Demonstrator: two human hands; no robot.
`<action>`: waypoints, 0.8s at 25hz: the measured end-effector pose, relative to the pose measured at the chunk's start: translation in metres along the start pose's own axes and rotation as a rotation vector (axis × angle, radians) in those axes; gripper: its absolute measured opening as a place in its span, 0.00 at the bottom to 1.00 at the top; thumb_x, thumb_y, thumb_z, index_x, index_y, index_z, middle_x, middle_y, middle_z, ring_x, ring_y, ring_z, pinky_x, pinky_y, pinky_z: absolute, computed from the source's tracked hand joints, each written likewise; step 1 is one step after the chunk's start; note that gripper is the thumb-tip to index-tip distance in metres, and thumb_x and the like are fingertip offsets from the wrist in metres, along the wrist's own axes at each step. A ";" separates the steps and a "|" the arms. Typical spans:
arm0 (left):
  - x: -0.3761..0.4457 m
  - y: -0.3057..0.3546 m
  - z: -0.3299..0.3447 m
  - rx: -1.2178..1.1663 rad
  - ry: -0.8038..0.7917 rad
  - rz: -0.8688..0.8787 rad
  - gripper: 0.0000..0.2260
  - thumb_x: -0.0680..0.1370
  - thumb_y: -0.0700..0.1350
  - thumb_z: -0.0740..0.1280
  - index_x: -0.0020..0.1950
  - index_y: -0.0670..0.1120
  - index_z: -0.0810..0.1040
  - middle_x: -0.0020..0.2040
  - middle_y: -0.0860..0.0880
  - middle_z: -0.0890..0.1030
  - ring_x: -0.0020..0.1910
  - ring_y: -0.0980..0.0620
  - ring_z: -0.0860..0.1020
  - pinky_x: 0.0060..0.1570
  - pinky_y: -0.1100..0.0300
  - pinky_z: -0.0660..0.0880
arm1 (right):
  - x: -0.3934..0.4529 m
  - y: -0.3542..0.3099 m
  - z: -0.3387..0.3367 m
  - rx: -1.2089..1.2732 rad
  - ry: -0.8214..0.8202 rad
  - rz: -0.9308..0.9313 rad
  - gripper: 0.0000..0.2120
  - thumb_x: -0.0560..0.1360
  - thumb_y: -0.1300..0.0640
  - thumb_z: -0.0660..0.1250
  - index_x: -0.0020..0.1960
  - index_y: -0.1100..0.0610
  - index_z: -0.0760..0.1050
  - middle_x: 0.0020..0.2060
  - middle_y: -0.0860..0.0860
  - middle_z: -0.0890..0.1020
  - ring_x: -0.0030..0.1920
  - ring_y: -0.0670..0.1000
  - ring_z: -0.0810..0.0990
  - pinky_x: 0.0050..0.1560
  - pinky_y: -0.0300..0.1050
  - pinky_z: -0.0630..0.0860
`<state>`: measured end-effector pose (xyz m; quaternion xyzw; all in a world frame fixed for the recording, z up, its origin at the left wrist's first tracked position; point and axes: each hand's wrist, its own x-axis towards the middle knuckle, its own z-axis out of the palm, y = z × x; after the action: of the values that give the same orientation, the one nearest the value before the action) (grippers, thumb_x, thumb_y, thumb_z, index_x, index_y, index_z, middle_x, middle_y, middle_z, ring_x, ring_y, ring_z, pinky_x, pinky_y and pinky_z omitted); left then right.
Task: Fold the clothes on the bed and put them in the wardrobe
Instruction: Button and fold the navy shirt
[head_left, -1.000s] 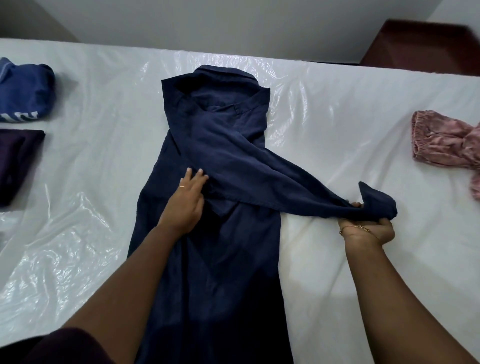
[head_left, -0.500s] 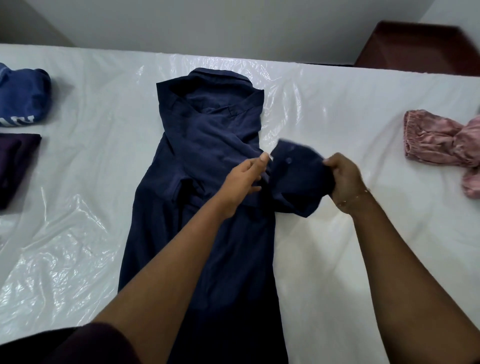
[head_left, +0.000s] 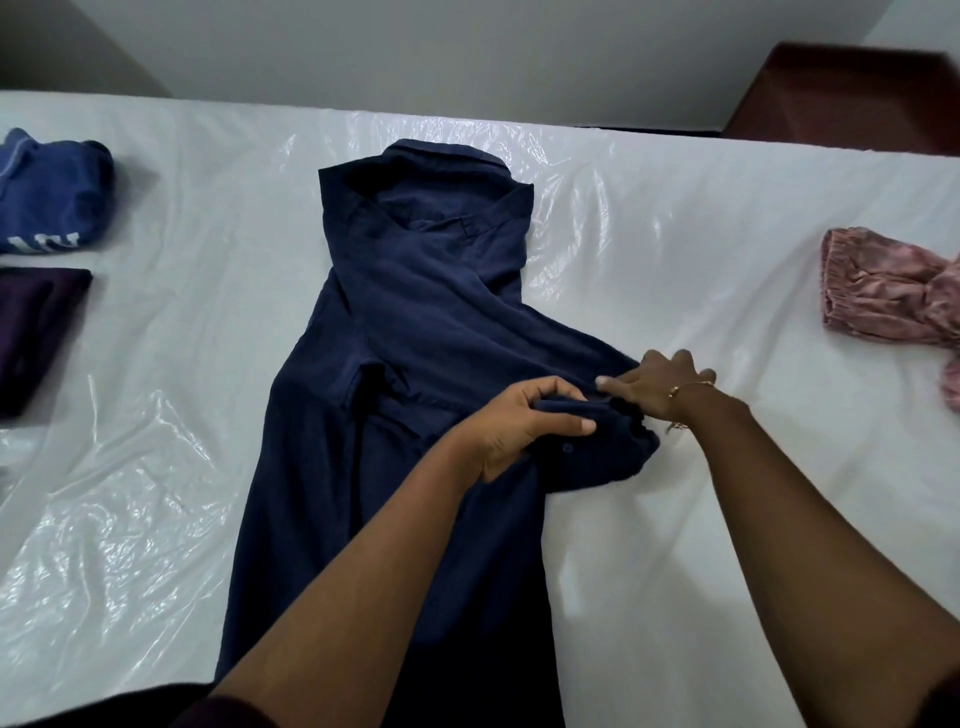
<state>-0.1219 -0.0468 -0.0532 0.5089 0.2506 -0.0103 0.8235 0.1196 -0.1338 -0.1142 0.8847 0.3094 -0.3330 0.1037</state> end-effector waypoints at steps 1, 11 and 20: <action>0.002 -0.004 0.003 -0.005 -0.023 -0.015 0.09 0.77 0.32 0.73 0.50 0.46 0.80 0.50 0.45 0.83 0.49 0.48 0.81 0.46 0.58 0.81 | 0.009 -0.004 0.003 -0.048 0.054 -0.023 0.29 0.87 0.20 0.69 0.83 0.29 0.86 0.85 0.56 0.74 0.89 0.66 0.63 0.95 0.73 0.69; 0.022 -0.009 -0.006 -0.142 -0.127 -0.034 0.13 0.75 0.28 0.71 0.54 0.43 0.80 0.52 0.42 0.82 0.48 0.48 0.81 0.46 0.58 0.82 | 0.081 0.015 -0.008 0.387 0.328 0.010 0.25 0.86 0.67 0.77 0.79 0.51 0.91 0.78 0.60 0.89 0.73 0.67 0.89 0.86 0.63 0.92; 0.056 0.043 -0.097 0.451 0.814 0.151 0.14 0.76 0.34 0.75 0.56 0.49 0.79 0.57 0.47 0.83 0.56 0.48 0.82 0.54 0.55 0.81 | 0.078 0.030 -0.001 0.897 0.209 0.143 0.25 0.82 0.55 0.92 0.39 0.54 0.78 0.51 0.59 0.88 0.34 0.55 0.86 0.46 0.51 0.95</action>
<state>-0.1004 0.0692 -0.0755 0.6546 0.5070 0.1959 0.5255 0.1839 -0.1195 -0.1650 0.8901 0.0818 -0.3348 -0.2982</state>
